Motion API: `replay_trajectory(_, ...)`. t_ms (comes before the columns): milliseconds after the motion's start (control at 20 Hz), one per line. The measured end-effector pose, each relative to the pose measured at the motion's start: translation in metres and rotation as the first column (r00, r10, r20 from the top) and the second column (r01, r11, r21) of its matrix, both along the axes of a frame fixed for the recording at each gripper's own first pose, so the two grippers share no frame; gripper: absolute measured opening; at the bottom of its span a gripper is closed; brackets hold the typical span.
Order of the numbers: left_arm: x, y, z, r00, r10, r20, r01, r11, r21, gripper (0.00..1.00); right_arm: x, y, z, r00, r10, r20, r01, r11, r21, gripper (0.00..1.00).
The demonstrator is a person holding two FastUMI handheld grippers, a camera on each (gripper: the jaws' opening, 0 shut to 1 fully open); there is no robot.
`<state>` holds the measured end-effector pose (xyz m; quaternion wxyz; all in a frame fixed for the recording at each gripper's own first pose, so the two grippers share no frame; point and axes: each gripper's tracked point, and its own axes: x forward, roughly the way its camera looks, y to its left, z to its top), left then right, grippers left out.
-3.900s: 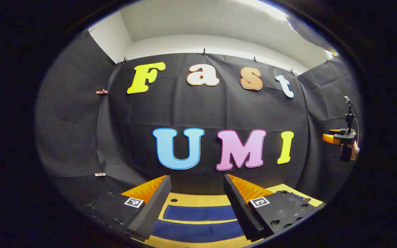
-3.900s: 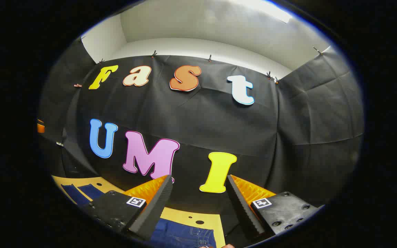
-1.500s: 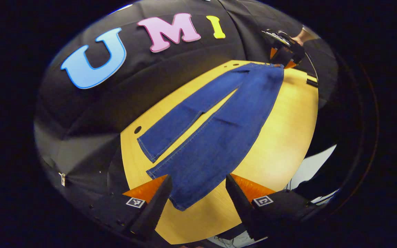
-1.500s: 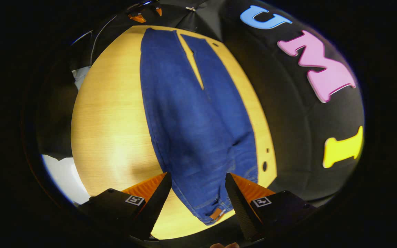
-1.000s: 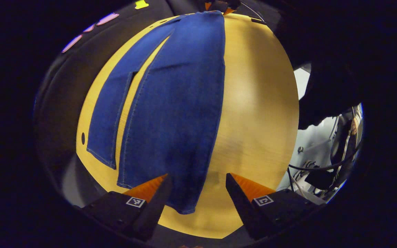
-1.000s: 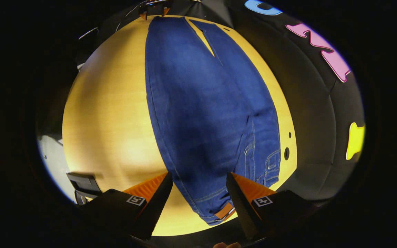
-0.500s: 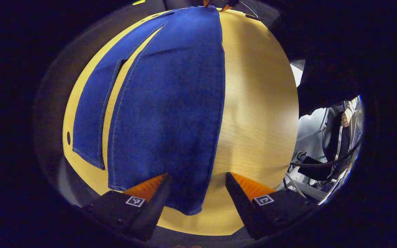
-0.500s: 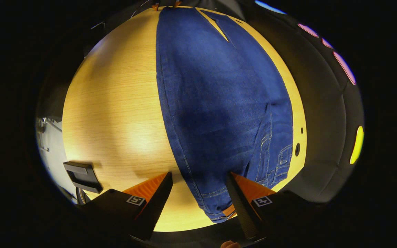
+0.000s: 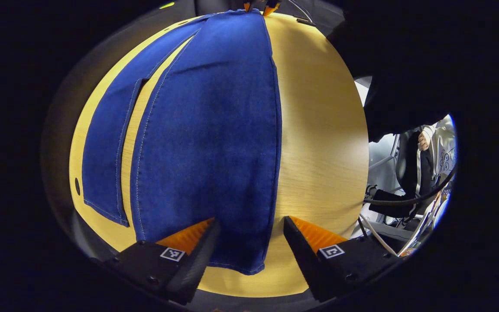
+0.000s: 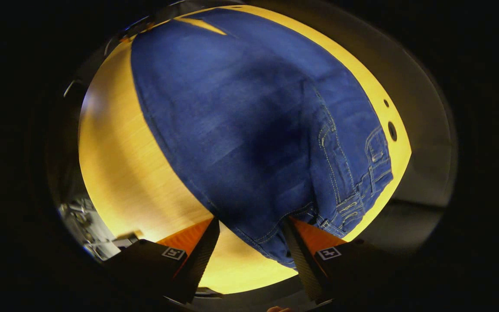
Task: Grasp the waist and the cuffs of the jeans and fold them to make the two legs overlap; first hold the waist and fold one-third of the jeans toward the cuffs, then hold the cuffs and fold the remaining one-third in the same direction to finish folding.
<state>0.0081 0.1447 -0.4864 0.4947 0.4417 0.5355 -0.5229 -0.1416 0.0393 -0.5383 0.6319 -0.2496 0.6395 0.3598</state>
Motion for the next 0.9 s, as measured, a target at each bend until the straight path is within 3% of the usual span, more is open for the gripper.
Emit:
replay_trajectory(250, 0.002, 0.000, 0.000, 1.000, -0.011, -0.002, 0.011, 1.000, -0.009, 0.96, 0.003, 0.003, -0.001, 0.996, 0.081, -0.023, -0.081, 0.997, -0.010, 0.96)
replay_trajectory(400, 0.004, -0.007, 0.001, 0.998, 0.057, -0.001, -0.057, 0.998, -0.011, 0.93, -0.004, 0.005, -0.003, 0.995, 0.032, -0.092, -0.034, 0.999, -0.024, 0.94)
replay_trajectory(450, 0.010, -0.007, 0.000, 0.996, 0.093, 0.006, -0.093, 0.996, -0.013, 0.88, 0.002, 0.002, -0.006, 0.995, 0.008, -0.102, -0.012, 0.999, -0.040, 0.77)
replay_trajectory(500, 0.017, -0.007, -0.002, 0.991, 0.136, 0.012, -0.136, 0.991, -0.015, 0.73, 0.011, -0.001, -0.007, 0.996, -0.028, -0.088, 0.024, 0.998, -0.055, 0.74)
replay_trajectory(650, 0.036, -0.006, -0.005, 0.961, 0.276, -0.014, -0.276, 0.961, -0.023, 0.26, 0.022, -0.005, -0.010, 0.978, -0.194, -0.079, 0.190, 0.980, -0.057, 0.16)
replay_trajectory(700, 0.035, -0.007, -0.010, 0.932, 0.360, -0.041, -0.361, 0.933, -0.008, 0.10, 0.021, -0.005, -0.007, 0.958, -0.263, -0.116, 0.258, 0.965, -0.056, 0.13)
replay_trajectory(750, 0.037, -0.010, 0.000, 0.901, 0.427, -0.080, -0.428, 0.904, 0.012, 0.06, 0.022, -0.005, -0.004, 0.942, -0.305, -0.141, 0.301, 0.952, -0.050, 0.13)
replay_trajectory(800, 0.038, -0.012, 0.006, 0.873, 0.475, -0.114, -0.475, 0.879, 0.028, 0.06, 0.029, -0.004, 0.001, 0.930, -0.340, -0.142, 0.339, 0.940, -0.034, 0.13)
replay_trajectory(900, 0.050, -0.012, 0.013, 0.846, 0.515, -0.138, -0.520, 0.854, 0.006, 0.06, 0.040, -0.002, 0.017, 0.897, -0.424, -0.126, 0.430, 0.903, 0.016, 0.13)
